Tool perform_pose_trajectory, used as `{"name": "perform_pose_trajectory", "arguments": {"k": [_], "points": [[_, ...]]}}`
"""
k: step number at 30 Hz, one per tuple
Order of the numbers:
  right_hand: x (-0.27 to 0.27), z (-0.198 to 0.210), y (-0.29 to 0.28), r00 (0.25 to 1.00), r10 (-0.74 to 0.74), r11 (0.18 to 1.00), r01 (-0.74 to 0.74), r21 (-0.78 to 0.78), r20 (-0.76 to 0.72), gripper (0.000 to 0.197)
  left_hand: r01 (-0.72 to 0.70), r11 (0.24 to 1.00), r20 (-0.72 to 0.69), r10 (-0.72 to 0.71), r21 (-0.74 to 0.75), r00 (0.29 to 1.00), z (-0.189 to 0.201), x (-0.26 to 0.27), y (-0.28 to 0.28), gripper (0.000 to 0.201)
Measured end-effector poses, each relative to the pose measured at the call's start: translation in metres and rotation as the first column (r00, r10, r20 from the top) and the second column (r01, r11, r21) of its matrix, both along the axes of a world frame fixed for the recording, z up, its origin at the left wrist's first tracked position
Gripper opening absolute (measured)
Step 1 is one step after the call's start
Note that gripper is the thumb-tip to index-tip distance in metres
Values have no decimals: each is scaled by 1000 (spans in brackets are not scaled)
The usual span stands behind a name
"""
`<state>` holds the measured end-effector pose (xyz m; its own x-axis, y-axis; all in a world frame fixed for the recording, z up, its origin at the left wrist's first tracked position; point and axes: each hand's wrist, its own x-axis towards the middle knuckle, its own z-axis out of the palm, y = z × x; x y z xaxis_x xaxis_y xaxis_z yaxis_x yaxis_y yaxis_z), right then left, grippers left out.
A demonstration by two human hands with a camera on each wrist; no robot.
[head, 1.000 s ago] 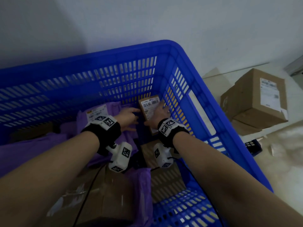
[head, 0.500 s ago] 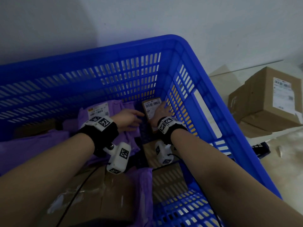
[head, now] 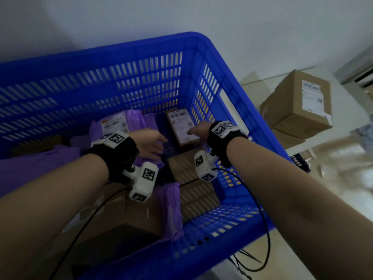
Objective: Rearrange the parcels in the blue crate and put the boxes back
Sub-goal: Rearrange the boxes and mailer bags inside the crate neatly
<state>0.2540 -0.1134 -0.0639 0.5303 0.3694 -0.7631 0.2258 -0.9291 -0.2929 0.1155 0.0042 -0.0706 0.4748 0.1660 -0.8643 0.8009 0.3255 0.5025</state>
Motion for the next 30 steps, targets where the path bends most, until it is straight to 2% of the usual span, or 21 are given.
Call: {"name": "perform_pose_trajectory", "arguments": {"k": [7,9,12,14,17,18,20,23,26,28,30], "points": [[-11,-2,-10,991,118,986,-110,-122,60,30,49,999,-93,-51,-23,994,-6,0,-30,54],[-15,-5,-7,979,192,966,-176,-192,69,29,61,998,-132,-65,-34,989,-7,1,-36,57],[18,-83,2,952,295,914,-256,-314,85,34,59,997,-169,-65,-42,984,-13,1,-42,59],[23,-102,0,934,339,895,-283,-345,115,36,55,997,-189,-63,-44,980,-15,1,-45,57],[-21,-22,-8,936,347,902,-313,-295,66,33,55,997,-202,-65,-52,977,-16,-2,-49,52],[-25,-11,-10,939,339,903,-307,-299,61,35,58,997,-198,-68,-57,978,-16,-2,-49,51],[-23,-10,-12,945,319,910,-284,-304,72,38,57,996,-205,-70,-69,976,-20,-2,-47,51],[-23,-10,-16,966,254,946,-239,-220,45,37,32,997,-214,-47,-74,976,-17,-2,-46,49],[-24,-1,-13,960,269,952,-251,-175,84,24,-5,999,-193,-2,-36,981,-13,-4,-43,46],[-20,9,-6,957,259,957,-235,-172,133,33,-80,987,-154,58,-137,986,-12,-7,-36,51],[-17,24,-2,964,207,975,-189,-115,170,32,-129,970,-128,104,-205,986,-8,-10,-30,56]]}}
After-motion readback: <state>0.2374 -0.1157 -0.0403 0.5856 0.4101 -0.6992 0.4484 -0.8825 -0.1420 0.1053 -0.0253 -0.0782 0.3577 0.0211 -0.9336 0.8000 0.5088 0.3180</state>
